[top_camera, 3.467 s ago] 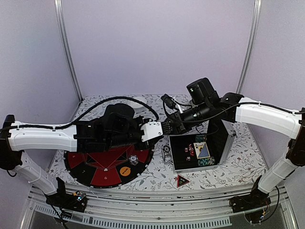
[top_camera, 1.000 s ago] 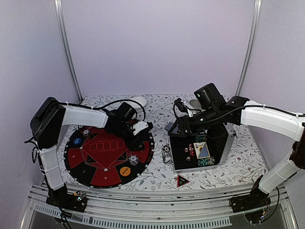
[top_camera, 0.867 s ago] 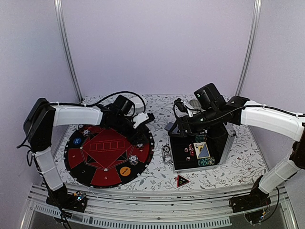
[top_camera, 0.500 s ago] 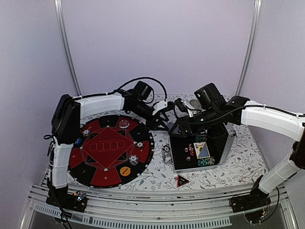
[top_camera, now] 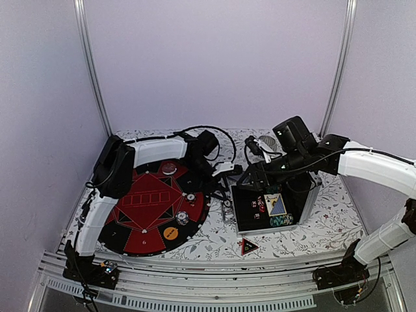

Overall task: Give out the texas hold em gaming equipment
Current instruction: Pick up the poker chip from the center of the board, then pass from the left arm to the right, then pass from the right arm to the left, then place the poker chip in the poker chips pile.

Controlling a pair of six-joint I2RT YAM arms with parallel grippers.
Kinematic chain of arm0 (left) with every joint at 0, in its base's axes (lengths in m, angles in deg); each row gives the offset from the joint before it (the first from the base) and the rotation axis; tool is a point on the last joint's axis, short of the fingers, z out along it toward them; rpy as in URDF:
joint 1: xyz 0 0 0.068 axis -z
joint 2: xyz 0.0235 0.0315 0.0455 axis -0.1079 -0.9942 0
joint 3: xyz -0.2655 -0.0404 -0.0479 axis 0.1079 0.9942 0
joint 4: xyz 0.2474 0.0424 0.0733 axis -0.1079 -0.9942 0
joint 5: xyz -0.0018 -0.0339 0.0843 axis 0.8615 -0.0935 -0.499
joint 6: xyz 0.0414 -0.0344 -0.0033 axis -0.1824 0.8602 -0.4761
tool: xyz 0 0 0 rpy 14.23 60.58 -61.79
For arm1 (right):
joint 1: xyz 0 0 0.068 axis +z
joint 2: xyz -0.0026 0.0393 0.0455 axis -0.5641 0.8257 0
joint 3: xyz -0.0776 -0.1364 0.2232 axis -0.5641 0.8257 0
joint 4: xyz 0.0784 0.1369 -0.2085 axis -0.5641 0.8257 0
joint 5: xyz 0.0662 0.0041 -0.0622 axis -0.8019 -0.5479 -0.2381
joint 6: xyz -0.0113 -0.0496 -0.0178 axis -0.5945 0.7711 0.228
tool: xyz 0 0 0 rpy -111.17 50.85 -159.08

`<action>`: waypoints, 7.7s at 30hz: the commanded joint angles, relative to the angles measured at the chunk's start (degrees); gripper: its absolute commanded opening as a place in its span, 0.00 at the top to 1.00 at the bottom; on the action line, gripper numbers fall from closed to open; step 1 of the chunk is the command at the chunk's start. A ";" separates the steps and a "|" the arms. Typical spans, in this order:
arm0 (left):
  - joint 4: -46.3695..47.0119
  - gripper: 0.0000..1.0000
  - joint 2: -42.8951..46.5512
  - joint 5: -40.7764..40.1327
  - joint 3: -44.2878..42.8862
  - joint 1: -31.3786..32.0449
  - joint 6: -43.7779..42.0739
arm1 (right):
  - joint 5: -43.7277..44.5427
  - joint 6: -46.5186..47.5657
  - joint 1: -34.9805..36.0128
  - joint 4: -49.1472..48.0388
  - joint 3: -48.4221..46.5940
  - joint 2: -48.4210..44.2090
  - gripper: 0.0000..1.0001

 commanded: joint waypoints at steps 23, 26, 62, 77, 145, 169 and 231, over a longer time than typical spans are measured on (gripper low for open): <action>-3.18 0.77 -1.01 -5.86 -0.44 2.98 -0.31 | 2.28 1.25 -0.49 0.33 4.00 -4.58 0.36; -2.74 0.74 -0.65 -5.86 -0.25 2.93 0.04 | 2.36 1.27 -0.49 0.37 4.15 -4.43 0.36; 7.86 1.00 6.67 -10.77 9.04 4.66 2.46 | 2.72 1.93 -0.71 1.93 2.93 -3.72 0.36; 12.56 1.00 11.23 -8.76 14.96 4.01 3.56 | 3.23 1.44 -0.68 2.38 3.35 -4.70 0.36; 41.96 0.20 62.30 -14.61 50.90 8.27 33.40 | -6.54 7.33 0.30 -18.75 -5.07 -0.31 0.98; 43.90 0.24 53.29 -50.23 47.52 20.24 10.22 | -13.41 -7.46 -0.11 -17.93 -4.91 4.47 0.98; 12.94 0.80 32.65 -35.02 36.05 0.27 36.95 | 1.48 -2.30 -1.98 -9.41 -3.27 1.58 0.46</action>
